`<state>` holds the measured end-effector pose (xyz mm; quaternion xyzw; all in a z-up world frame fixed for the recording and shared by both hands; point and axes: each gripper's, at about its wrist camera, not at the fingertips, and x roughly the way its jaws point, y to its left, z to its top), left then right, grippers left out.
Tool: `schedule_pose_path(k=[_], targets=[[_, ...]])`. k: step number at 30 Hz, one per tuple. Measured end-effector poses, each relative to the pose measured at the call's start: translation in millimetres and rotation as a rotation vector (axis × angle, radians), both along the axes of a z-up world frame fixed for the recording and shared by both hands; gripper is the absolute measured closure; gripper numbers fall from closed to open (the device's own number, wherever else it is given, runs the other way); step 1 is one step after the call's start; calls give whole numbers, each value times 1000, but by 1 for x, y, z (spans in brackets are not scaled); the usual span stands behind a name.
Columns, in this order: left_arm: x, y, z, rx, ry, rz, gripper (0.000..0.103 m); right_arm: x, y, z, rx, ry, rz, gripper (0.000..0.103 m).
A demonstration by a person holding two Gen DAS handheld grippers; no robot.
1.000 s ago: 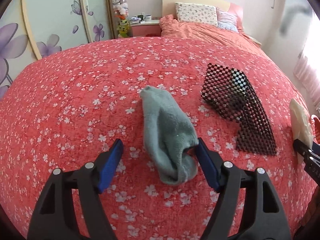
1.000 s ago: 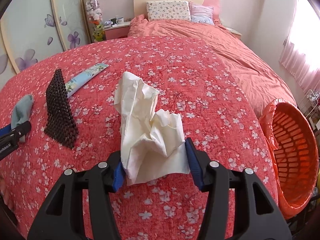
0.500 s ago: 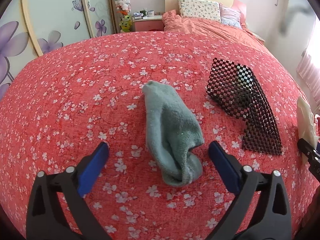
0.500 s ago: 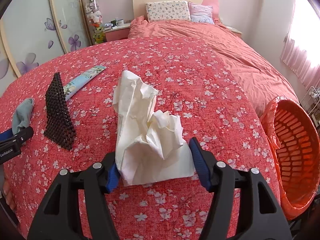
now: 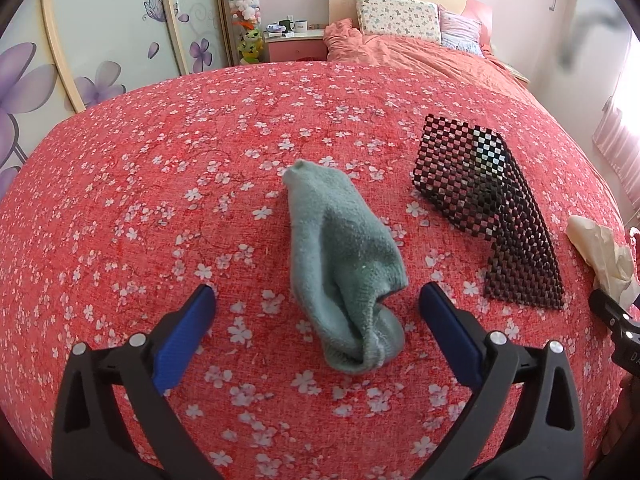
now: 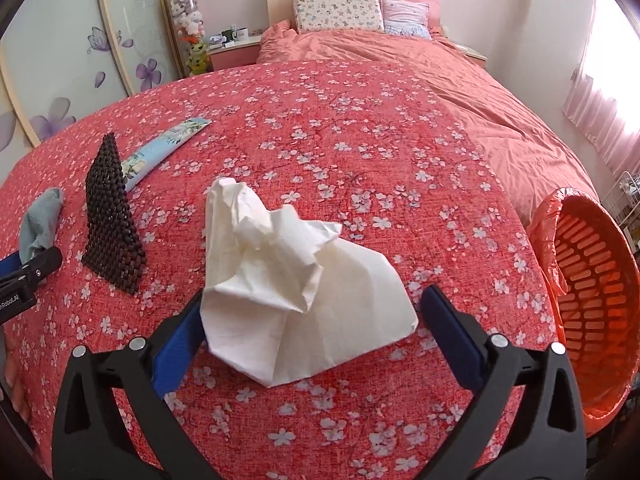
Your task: Collect trash
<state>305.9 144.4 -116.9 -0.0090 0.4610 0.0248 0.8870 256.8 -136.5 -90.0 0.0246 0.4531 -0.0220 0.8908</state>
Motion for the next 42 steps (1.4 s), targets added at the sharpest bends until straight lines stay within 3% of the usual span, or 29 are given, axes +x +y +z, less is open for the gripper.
schedule_pose_path(k=[35,38,42], targets=[[6,2,0,18,6,24,4,3,6,2,0,13,17,2],[10,2,6,20,-9,27,5,1,11,5,-12,-10,41,15],[18,-2,6,21,9,5,34,-2,12,9,8,-19,44,46]])
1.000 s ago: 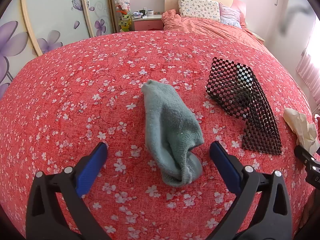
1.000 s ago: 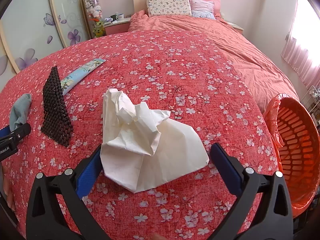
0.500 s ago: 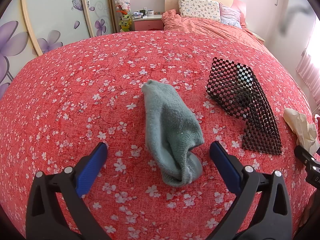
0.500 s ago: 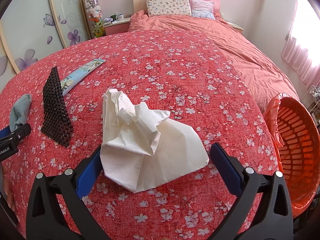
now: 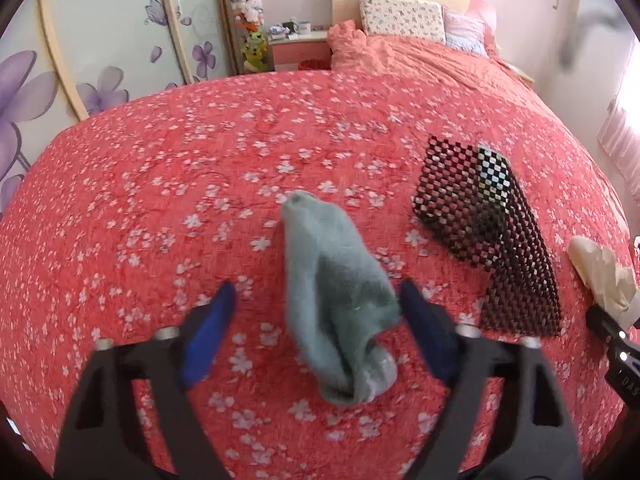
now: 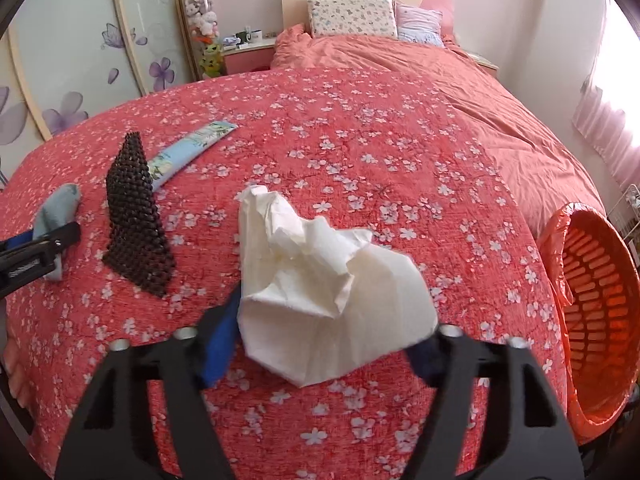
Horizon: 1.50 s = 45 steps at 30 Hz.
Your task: Collect trash
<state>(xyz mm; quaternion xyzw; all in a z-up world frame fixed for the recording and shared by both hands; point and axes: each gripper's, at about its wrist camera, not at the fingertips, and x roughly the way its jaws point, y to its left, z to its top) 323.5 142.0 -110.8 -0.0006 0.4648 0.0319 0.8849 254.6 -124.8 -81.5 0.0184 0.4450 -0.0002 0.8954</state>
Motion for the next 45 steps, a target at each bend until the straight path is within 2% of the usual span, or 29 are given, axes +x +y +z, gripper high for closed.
schedule_pose_path(k=[1,2,4,7,12,19,24,30,37,45], targets=[[0,-1,0,-18,-5,-12,42,-1,-2,1,10,-2,0,55],[0,-1,0,-31,-16,-19,46,-3,-4,2,26,-2,5,58],[-2,-2,2,-22,-22,-23,75,-6,-6,4,41,-9,11,64],[-7,-1,6,-42,-27,-39,90,-14,-9,13,29,-45,14,66],[-23,-5,25,-51,-65,-64,91,-30,-17,37,34,-105,11,66],[-50,-33,72,-93,-145,-138,91,-57,-41,74,70,-190,-19,66],[-70,-74,104,-120,-198,-224,91,-81,-64,93,59,-239,-59,66],[-96,-144,132,-148,-245,-377,91,-105,-100,104,32,-276,-139,66],[-118,-227,140,-240,-236,-560,91,-127,-168,104,60,-305,-276,66],[-121,-327,121,-281,-192,-723,90,-129,-234,84,115,-283,-391,66]])
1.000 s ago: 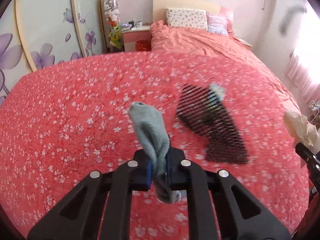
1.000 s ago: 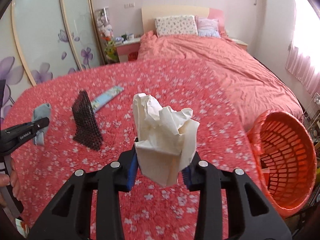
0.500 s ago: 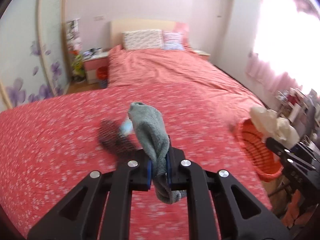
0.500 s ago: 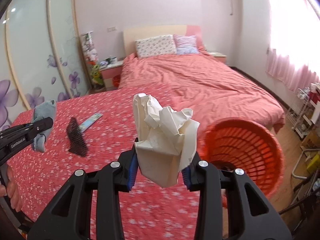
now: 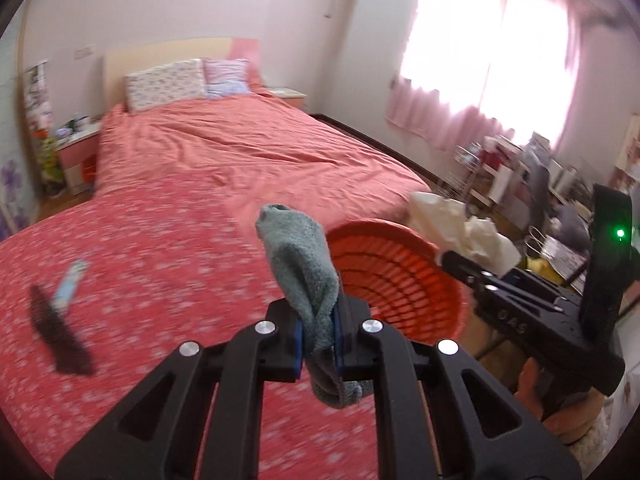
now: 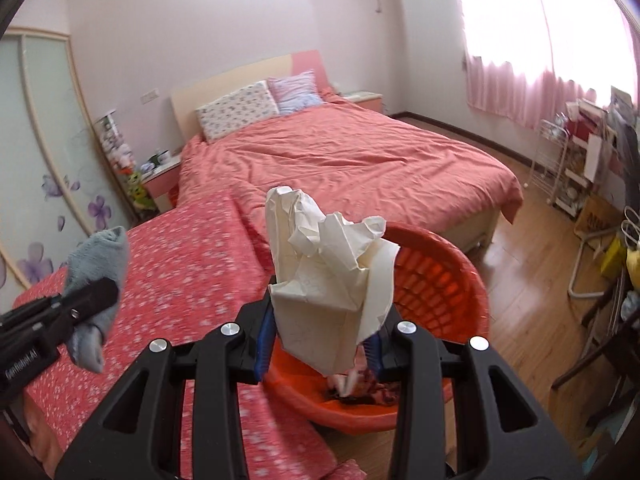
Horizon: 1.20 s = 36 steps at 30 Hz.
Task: Collect trash
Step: 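Carry the sock and tissue over the orange basket and open both grippers, then grasp the black mesh pad with the left gripper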
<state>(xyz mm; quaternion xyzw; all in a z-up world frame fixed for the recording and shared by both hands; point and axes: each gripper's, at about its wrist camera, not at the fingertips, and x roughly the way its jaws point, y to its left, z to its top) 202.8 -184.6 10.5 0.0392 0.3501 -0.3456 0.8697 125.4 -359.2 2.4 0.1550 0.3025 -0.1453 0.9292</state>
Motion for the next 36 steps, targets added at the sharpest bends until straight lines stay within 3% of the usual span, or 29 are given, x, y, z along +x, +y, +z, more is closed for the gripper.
schedule_pose_path(k=[5,8,9,11,12,14,18,25,31,36], targets=[[9,-63,-23,32,30,-59,88,9,-25,-13,30,9,-28,65],[19,-88,-39,58,52,-70,81,15,-38,-21,40,24,-45,63],[24,-94,-44,71,58,-68,74,14,-41,-23,43,30,-48,61],[31,-98,-52,92,60,-51,55,14,-44,-29,44,40,-47,48],[33,-98,-55,99,58,-40,45,15,-45,-31,40,40,-49,35],[38,-91,-60,107,60,-14,38,10,-42,-33,24,37,-49,27],[46,-72,-65,132,68,35,30,8,-39,-35,16,51,-59,24],[43,-5,-67,226,-20,173,7,1,-13,-24,-128,56,-69,4],[71,93,-71,309,-39,404,7,4,15,-21,-152,50,6,2],[102,170,-86,330,5,598,7,18,46,-24,-141,69,74,2]])
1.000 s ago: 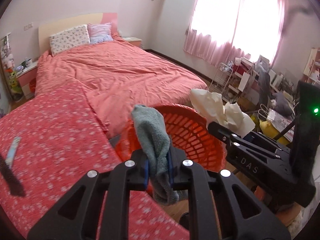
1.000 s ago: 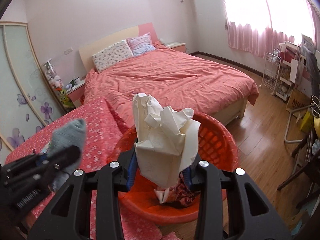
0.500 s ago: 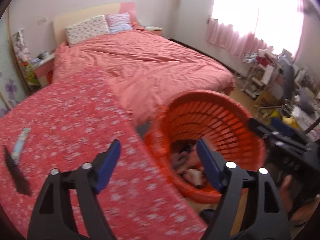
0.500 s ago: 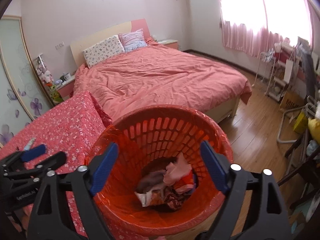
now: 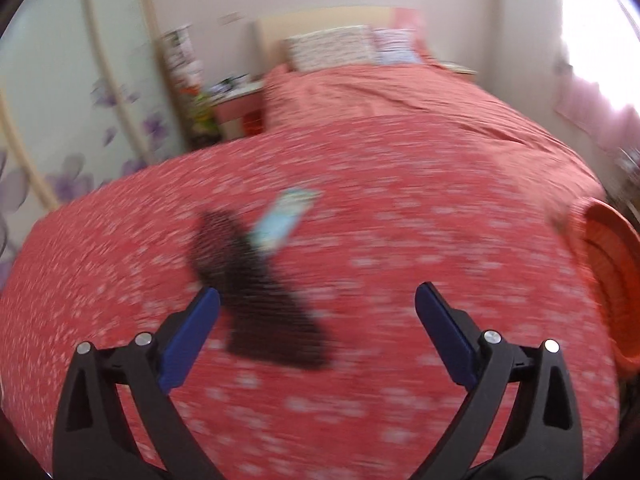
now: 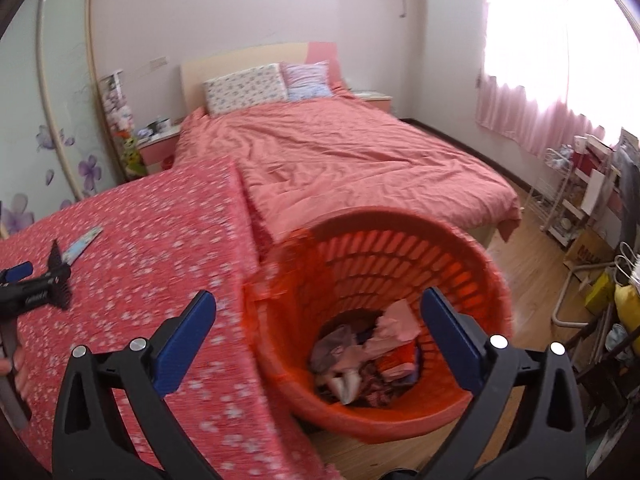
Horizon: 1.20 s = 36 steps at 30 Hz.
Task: Collect trash
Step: 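Grasp the black mesh pad with the left gripper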
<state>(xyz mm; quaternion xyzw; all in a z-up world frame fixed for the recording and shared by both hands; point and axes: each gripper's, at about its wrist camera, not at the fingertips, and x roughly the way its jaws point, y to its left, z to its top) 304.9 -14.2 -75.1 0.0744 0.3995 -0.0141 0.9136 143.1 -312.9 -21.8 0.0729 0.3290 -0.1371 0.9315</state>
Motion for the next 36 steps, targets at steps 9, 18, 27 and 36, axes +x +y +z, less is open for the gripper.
schedule_pose_path(k=[9,18,27,36], targets=[[29,38,-29,-93,105,30,42,19,45,-7,-8,48,95,2],[11,51,-26,-117,94,-15,85,31,86,-14,-23,76,168,2],[-3,137,-26,-150,96,117,75,45,134,-19,-42,97,258,2],[-2,155,-30,-176,86,127,57,68,185,-23,-15,107,340,2]])
